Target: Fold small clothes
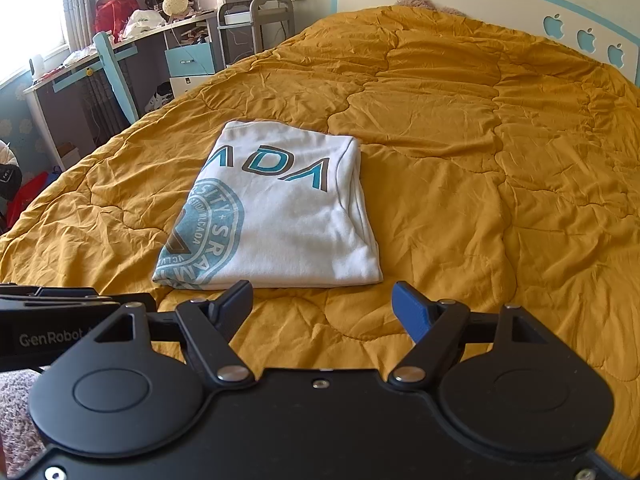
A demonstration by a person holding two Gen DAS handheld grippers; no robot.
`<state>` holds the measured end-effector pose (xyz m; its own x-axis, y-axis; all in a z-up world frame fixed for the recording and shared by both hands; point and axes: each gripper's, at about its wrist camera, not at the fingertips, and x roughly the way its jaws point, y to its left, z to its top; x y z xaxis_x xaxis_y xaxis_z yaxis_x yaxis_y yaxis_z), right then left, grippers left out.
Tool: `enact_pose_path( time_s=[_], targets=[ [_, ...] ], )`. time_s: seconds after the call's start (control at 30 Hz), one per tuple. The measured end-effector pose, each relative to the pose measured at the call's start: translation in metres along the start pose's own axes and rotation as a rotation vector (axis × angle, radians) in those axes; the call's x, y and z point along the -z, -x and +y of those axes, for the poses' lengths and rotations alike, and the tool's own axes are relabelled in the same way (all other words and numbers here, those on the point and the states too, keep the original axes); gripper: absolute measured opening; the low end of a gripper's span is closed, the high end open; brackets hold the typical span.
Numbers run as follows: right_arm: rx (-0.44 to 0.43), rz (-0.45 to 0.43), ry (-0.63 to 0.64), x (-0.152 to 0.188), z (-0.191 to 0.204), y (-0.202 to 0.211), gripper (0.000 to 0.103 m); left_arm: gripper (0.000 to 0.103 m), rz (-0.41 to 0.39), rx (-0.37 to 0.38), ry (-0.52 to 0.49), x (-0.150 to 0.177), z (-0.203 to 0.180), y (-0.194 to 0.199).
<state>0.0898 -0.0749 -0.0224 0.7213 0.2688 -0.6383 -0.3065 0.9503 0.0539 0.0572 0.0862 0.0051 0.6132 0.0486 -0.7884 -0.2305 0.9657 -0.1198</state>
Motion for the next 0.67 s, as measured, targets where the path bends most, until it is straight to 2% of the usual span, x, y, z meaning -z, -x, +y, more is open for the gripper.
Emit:
enact_pose_path(
  time_s=[0.67],
  targets=[
    [0.003,0.002,-0.001,0.0002,-0.0005,0.0001,0.078,0.055,-0.002,-0.007,-0.005,-0.0006,-0.0027,0.0008]
  ],
)
